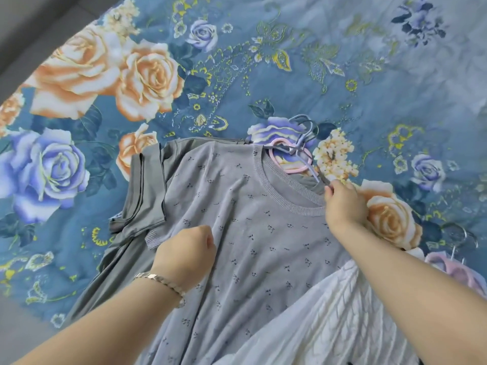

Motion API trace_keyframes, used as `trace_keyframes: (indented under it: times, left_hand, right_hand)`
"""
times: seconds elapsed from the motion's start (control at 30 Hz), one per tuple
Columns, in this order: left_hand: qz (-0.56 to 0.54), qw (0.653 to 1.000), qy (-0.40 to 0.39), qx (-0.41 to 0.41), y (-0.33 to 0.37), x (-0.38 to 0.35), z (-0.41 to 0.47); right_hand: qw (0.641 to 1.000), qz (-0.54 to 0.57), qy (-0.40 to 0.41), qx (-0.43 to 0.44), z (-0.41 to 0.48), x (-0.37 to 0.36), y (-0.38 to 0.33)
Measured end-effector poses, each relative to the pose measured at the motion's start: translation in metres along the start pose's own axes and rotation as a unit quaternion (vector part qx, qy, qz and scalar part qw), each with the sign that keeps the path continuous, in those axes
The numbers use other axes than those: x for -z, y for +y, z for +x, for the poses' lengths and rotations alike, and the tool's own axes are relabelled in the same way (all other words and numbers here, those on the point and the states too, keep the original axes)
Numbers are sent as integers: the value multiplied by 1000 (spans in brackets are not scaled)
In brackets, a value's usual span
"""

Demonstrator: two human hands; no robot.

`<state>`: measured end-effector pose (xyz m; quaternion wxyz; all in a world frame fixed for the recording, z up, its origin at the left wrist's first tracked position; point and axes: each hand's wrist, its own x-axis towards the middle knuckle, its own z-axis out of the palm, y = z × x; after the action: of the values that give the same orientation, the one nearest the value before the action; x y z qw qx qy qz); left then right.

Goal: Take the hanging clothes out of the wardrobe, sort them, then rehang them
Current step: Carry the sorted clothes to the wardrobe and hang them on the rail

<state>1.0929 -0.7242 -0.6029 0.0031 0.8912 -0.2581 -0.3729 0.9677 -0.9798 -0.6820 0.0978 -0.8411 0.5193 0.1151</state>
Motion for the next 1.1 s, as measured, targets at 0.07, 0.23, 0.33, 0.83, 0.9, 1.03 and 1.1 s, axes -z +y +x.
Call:
trace_keyframes:
  times: [0.07,0.23,0.33,0.83,0.9,1.03,1.1]
  left_hand:
    - [5,1000,-7,2,0,-2,-3]
    - [-6,1000,-14,4,0,1,-10]
    - [-23,1000,-5,8,-3,5,-16]
    - [-82,990,113,18,-66,60,-198]
    - [-94,986,136,17,-82,67,-236]
    - [-104,976,191,21,-119,80,-319]
    - [-99,970,220,25,-138,83,-361]
  right_hand:
    - [999,49,23,1,-9,-2,12]
    - [988,147,40,9,-36,-2,34]
    - [969,241,35,46,-47,10,30]
    - [892,388,51,228,-211,172,-51]
    - [886,372,71,268,-253,202,-68]
    - [857,377,88,339,-342,261,-100]
    - [849,372,80,366,-388,290,-117]
